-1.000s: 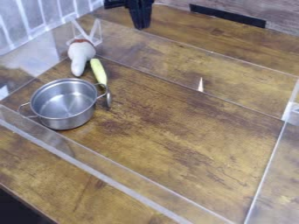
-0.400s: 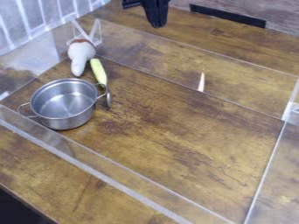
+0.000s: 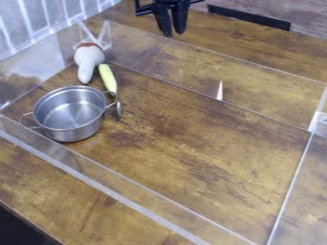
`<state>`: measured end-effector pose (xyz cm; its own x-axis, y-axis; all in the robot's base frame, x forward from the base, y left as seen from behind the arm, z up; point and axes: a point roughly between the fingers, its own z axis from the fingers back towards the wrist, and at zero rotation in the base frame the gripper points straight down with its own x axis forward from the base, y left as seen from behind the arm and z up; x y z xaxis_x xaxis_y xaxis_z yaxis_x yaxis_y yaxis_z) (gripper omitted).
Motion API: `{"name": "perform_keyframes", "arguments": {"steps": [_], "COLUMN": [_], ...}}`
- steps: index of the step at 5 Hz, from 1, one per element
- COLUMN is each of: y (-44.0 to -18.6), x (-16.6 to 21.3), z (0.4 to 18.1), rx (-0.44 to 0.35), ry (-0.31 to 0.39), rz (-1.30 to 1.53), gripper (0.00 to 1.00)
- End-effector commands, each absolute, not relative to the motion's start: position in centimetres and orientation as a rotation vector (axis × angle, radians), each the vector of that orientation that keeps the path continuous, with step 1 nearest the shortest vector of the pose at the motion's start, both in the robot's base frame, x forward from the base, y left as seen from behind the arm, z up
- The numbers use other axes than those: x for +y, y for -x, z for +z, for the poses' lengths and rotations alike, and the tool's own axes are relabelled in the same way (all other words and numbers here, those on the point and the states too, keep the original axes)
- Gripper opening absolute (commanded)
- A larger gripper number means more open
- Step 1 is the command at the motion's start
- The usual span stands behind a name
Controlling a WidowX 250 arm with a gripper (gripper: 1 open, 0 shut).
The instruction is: Move the green spoon to the left
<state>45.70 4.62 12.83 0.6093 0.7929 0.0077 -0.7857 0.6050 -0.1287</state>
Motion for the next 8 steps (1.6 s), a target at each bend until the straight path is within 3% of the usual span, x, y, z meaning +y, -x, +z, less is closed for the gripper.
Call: {"name": "perform_keyframes", "arguments": {"steps": [1, 2, 3, 4, 8], "y": [-45.9, -45.7, -45.5, -45.6, -46.1], "x": [4.9, 5.1, 5.5, 6.0, 3.3], "z": [16.0, 16.2, 15.7, 14.7, 15.4], "rx": [-0.153, -0.160, -0.158, -0.156, -0.146], "ry": [0.135, 0.144, 0.145, 0.138, 0.176], "rz": [0.936, 0.927, 0.916, 0.942, 0.931], "gripper": [1.00, 0.00, 1.00, 0.00, 0.00]}}
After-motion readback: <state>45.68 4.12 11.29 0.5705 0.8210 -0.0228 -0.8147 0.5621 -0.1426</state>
